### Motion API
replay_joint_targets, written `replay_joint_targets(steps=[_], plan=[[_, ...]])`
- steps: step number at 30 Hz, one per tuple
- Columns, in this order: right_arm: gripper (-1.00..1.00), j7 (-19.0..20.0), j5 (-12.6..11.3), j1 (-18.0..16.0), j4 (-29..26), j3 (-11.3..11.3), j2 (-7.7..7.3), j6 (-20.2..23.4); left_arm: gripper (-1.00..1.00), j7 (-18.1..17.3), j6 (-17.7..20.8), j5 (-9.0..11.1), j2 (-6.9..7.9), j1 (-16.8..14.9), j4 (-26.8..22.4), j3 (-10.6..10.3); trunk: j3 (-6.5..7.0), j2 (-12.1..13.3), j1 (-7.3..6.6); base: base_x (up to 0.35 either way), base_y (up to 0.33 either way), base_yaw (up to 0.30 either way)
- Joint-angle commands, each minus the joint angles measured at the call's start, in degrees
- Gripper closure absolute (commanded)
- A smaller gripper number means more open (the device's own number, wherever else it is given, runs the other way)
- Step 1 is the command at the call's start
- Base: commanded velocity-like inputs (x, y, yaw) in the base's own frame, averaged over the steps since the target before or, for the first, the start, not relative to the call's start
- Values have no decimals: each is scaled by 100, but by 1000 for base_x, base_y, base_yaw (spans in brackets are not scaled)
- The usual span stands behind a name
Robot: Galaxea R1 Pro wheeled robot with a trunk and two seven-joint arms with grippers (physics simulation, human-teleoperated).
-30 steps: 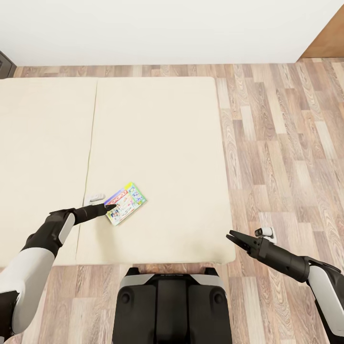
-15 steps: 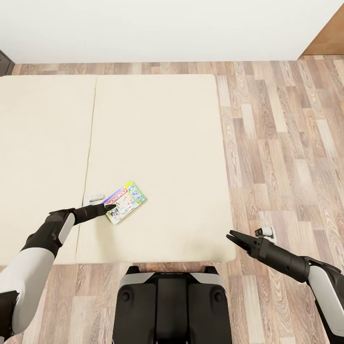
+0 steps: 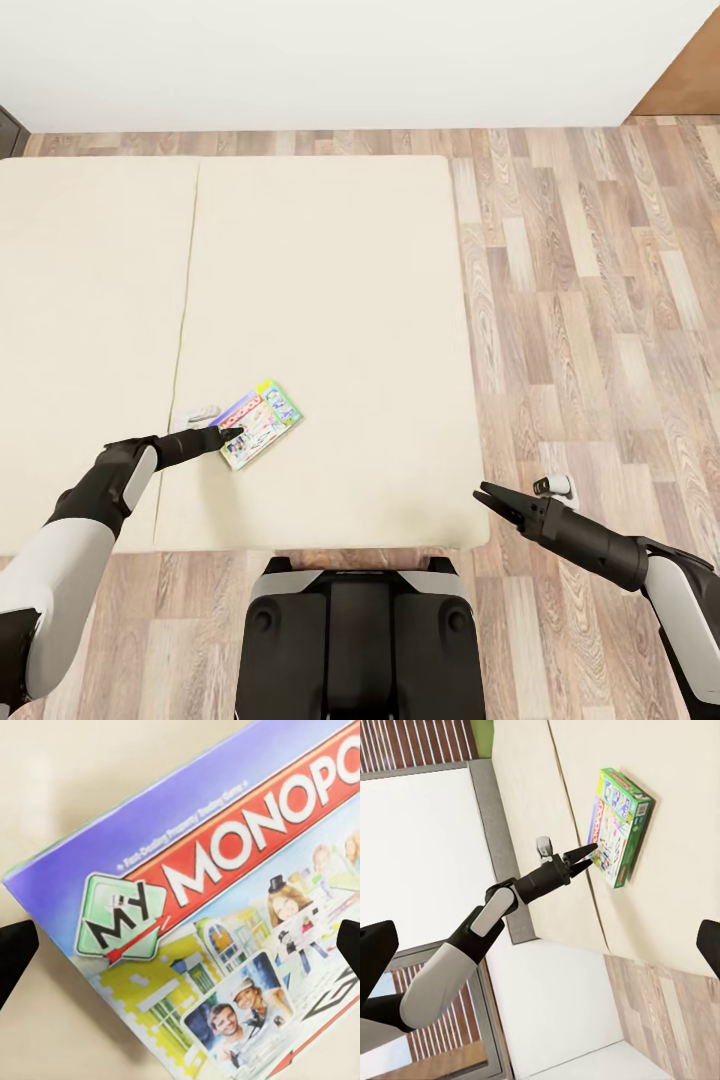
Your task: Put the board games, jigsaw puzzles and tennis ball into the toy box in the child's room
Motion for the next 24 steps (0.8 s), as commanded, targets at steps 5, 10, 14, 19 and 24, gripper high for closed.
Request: replay_joint_targets(steps=[5, 10, 14, 19, 24], plan=[[-100, 29, 20, -2, 0, -5, 0, 20, -100, -8, 47, 39, 0, -4, -2, 13, -6, -9, 3, 0, -10, 0], [-100, 29, 20, -2, 0, -5, 0, 20, -100, -7, 47, 34, -9, 1, -2, 6, -6, -9, 3, 0, -136, 0], [-100, 29, 20, -2, 0, -5, 0, 20, -100, -7, 46, 31, -16, 2, -2, 5, -6, -9, 3, 0, -55, 0], [-100, 26, 20, -2, 0, -5, 0, 20, -100, -7, 46, 31, -21, -1, -2, 5, -6, -9, 3, 0, -181, 0], [-100, 22, 22, -2, 0, -5, 0, 20, -100, -7, 46, 24, -23, 1, -2, 5, -6, -9, 3, 0, -97, 0]])
